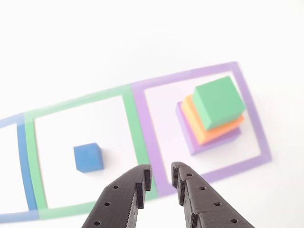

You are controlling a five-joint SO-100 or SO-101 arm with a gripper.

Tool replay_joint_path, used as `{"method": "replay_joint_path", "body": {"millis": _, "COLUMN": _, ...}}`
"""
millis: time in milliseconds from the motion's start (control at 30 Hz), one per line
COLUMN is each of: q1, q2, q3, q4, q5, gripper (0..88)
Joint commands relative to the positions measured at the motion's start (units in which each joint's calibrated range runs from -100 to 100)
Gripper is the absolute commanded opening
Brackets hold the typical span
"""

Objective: Tower of hanoi

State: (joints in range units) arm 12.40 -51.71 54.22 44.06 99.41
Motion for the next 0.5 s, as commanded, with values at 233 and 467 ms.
{"method": "replay_joint_path", "body": {"millis": 233, "q1": 11.47, "q2": 1.85, "q3": -41.86, "q4": 39.02, "q5": 0.59, "gripper": 0.1}}
{"method": "replay_joint_path", "body": {"millis": 467, "q1": 13.87, "q2": 2.34, "q3": -45.95, "q4": 41.53, "q5": 0.59, "gripper": 0.1}}
